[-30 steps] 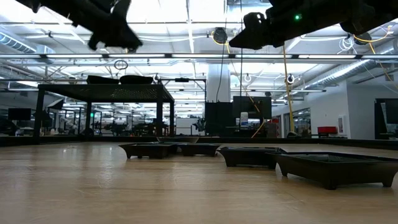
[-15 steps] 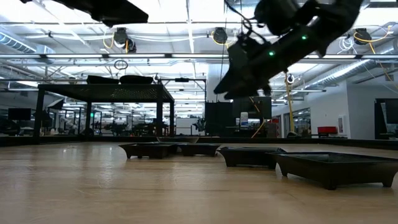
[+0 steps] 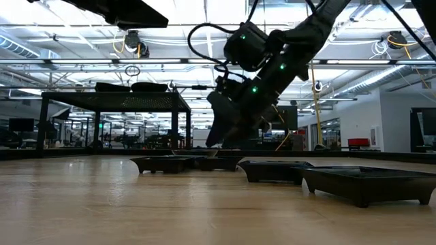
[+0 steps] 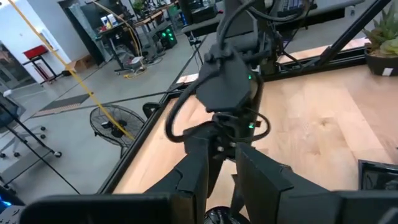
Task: Pick & Place Mini shaped plates
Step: Stack the leaf shaped plate on top of the leaf shaped plate on the shelf
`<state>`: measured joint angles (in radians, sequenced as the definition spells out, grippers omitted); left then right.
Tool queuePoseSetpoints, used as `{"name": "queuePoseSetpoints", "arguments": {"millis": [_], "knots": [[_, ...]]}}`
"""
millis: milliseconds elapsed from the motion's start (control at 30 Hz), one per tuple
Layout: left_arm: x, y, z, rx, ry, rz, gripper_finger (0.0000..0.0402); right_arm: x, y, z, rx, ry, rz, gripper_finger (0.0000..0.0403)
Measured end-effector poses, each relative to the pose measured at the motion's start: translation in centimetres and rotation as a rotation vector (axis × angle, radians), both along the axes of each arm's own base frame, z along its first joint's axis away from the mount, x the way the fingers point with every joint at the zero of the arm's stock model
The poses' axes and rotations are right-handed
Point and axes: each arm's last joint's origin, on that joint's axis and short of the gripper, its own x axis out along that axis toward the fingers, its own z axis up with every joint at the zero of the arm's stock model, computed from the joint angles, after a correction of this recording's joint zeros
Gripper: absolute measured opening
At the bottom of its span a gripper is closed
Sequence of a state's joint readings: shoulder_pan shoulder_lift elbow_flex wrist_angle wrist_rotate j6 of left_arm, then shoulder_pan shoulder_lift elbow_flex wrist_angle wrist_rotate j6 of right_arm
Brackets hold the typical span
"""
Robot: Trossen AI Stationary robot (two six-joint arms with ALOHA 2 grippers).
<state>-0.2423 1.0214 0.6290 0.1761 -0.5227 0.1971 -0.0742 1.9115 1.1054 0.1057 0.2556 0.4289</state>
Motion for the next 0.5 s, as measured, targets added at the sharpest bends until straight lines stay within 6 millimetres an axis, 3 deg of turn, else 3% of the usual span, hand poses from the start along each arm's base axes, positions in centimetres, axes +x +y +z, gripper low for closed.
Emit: {"name": "queuePoseSetpoints", "arguments": {"millis": [200, 333, 500], "knots": [[0.0, -0.1, -0.2, -0.027, 0.012, -0.003, 0.0088, -0.1, -1.2, 0.1, 0.011, -0.011, -0.042, 0.0259], [-0.1, -0.1, -0.2, -0.056, 0.007, 0.004, 0.0088, -0.1, -1.8, 0.0, 0.111, -0.02, 0.034, 0.0251], [-0.1, 0.0, -0.2, -0.065, 0.004, 0.006, 0.0088, 0.3, -2.2, -1.6, 0.15, -0.03, 0.069, 0.0243]]}}
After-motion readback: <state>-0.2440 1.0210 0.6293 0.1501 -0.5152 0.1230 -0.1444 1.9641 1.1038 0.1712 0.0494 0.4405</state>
